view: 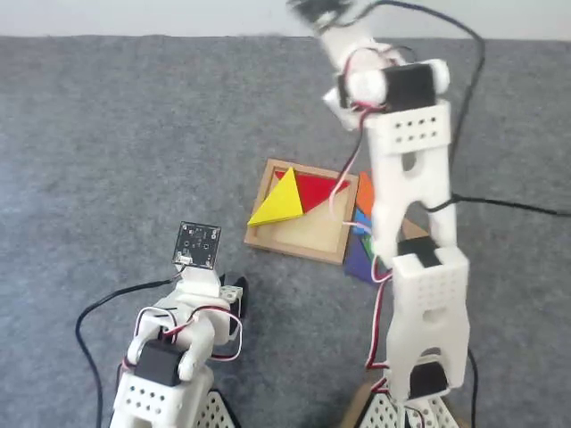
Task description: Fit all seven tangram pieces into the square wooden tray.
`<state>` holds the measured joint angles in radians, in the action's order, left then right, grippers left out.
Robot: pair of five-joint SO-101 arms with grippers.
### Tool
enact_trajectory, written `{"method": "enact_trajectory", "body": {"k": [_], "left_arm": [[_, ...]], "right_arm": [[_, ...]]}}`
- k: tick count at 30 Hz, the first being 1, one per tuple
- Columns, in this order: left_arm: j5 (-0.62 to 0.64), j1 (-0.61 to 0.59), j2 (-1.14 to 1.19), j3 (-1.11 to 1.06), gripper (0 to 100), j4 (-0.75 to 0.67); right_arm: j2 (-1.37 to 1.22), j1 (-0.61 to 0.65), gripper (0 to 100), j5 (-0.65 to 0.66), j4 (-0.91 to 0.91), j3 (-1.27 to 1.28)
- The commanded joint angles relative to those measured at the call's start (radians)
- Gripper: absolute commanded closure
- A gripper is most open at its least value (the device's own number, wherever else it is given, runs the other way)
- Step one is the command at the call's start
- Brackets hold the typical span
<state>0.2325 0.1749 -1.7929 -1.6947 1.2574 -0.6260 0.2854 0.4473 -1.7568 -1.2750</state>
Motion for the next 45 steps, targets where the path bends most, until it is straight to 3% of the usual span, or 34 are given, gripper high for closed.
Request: {"method": "enact_trajectory", "body": {"k": [1,6,10,12,15,19,26,35,45], "left_arm": [[0.006,0.002,-0.017,0.012,89,0.002],[0.006,0.002,-0.017,0.012,89,0.002],[0.006,0.002,-0.017,0.012,89,0.002],[0.006,0.002,-0.017,0.012,89,0.002],[0.006,0.002,-0.017,0.012,89,0.002],[0.006,0.002,-0.017,0.012,89,0.002],[0.006,0.002,-0.017,0.012,89,0.002],[0.006,0.002,-0.017,0.012,89,0.002],[0.006,0.002,-0.017,0.012,89,0.002]], "right_arm": [[0.101,-0.018,99.2,-0.124,-0.044,0.241],[0.367,-0.018,99.1,-0.129,-0.044,0.437],[0.539,-0.005,99.1,-0.117,-0.01,0.783],[0.567,0.033,99.1,-0.114,0.116,0.987],[0.57,0.096,99.1,-0.118,0.464,1.267],[0.567,0.119,99.1,-0.206,0.782,1.455],[0.415,0.15,99.1,-0.345,1.017,1.416],[0.166,0.232,99.1,-0.623,1.141,1.209],[0.113,0.328,99.1,-0.638,1.078,1.183]]}}
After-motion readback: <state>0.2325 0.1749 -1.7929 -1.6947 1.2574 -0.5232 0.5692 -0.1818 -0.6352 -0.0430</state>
